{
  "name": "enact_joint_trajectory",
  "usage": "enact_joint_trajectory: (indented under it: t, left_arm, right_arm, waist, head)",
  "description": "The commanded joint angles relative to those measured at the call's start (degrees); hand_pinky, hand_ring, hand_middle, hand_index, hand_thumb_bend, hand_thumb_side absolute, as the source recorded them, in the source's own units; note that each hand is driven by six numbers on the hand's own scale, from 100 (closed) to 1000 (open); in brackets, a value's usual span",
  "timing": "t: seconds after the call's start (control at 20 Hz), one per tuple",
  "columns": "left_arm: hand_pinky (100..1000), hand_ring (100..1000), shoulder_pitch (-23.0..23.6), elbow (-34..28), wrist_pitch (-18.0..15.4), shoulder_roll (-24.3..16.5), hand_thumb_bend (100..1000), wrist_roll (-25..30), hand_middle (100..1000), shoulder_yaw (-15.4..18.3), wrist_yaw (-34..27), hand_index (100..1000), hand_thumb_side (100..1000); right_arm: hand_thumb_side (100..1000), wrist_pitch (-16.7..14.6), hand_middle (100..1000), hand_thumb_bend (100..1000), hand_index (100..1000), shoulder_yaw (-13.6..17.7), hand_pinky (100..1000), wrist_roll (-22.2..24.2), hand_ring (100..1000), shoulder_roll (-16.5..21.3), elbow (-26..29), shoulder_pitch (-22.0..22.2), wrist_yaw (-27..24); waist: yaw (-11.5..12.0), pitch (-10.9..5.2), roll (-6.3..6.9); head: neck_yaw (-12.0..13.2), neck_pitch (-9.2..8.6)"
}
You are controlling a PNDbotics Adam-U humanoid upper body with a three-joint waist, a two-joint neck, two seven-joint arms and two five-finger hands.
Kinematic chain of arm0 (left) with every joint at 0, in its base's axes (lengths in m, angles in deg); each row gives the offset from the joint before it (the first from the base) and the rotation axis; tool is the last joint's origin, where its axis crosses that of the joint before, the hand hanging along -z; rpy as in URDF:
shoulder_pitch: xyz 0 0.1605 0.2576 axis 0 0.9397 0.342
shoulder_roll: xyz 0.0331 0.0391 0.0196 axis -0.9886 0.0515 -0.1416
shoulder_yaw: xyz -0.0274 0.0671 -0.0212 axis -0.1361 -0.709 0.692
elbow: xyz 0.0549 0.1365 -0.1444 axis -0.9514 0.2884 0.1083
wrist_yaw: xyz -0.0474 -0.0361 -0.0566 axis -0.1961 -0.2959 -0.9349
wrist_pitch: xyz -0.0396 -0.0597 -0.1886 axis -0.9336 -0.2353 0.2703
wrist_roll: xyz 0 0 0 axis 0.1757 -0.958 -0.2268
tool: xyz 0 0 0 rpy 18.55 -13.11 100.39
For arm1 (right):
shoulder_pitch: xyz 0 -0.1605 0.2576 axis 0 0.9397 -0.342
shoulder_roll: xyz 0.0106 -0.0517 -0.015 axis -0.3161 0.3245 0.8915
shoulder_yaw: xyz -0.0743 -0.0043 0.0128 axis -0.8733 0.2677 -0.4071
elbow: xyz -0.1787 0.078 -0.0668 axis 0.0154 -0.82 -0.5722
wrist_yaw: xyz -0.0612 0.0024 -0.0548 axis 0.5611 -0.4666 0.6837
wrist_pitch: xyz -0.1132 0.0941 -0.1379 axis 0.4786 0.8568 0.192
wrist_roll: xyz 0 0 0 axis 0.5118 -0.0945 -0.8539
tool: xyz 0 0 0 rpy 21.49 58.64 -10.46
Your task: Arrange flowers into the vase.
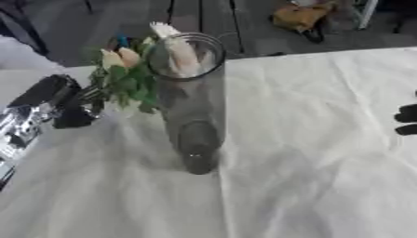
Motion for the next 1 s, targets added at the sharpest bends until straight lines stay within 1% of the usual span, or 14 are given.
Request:
enact_joint_trajectory:
  t: [0.05, 0.15, 0.3, 0.4, 0.5, 0.7, 1.0]
  left_arm:
    - [100, 100, -1.63, -2.76, 1.93, -2.51, 100, -1.46, 100, 2.22, -1.92, 100, 451]
    - [100, 100, -1.95, -3.68, 2.97, -2.61, 100, -2.62, 100, 2.99, -3.19, 100, 451]
    - [100, 100, -1.98, -4.33, 3.84, -2.76, 100, -3.65, 100, 3.1, -4.48, 100, 451]
    - [100, 100, -3.45, -6.44, 5.1, -2.44, 100, -6.81, 100, 5.62, -6.49, 100, 447]
    - [100, 100, -4.26, -8.64, 6.45, -2.42, 100, -10.55, 100, 7.05, -9.38, 100, 444]
    - [100, 100, -5.44, -11.8, 7.71, -2.44, 100, -17.45, 100, 8.07, -14.78, 100, 443]
    - [100, 100, -7.77, -13.83, 7.58, -1.51, 103, -26.09, 100, 8.71, -23.16, 100, 465]
  right_arm:
    - [1000, -0.19, 614, 100, 818, 0.57, 569, -0.03, 646, 1.05, 1.09, -0.2, -0.39]
    - [1000, -0.24, 614, 100, 818, 0.58, 569, -0.04, 646, 1.11, 1.09, -0.2, -0.43]
    - [1000, -0.26, 615, 100, 818, 0.6, 570, -0.04, 646, 1.15, 1.09, -0.21, -0.46]
    - [1000, -0.23, 615, 100, 818, 0.64, 570, -0.09, 647, 1.23, 1.09, -0.07, -0.41]
    - [1000, -0.35, 615, 100, 818, 0.59, 571, -0.1, 648, 1.36, 1.09, -0.03, -0.6]
    - [1000, -0.53, 616, 100, 818, 0.51, 572, -0.04, 649, 1.65, 1.09, 0.06, -1.05]
    - [1000, -0.63, 616, 100, 817, 0.45, 572, 0.12, 650, 1.94, 1.09, 0.56, -1.61]
  waist:
    - [0.03, -0.76, 0.32]
    - [0.02, -0.83, 0.28]
    - [-0.01, -0.85, 0.28]
    - [0.19, -1.32, 0.17]
    - [0.25, -1.79, 0.12]
    - [-0.01, -2.84, 0.08]
    - [-1.29, -4.36, 0.35]
  head:
    - [-0.07, 0.29]
    - [-0.05, 0.44]
    - [-0.02, 0.5]
    - [0.16, 1.28]
    - [0.66, 2.02]
    - [1.97, 2.98]
    - [3.09, 3.24]
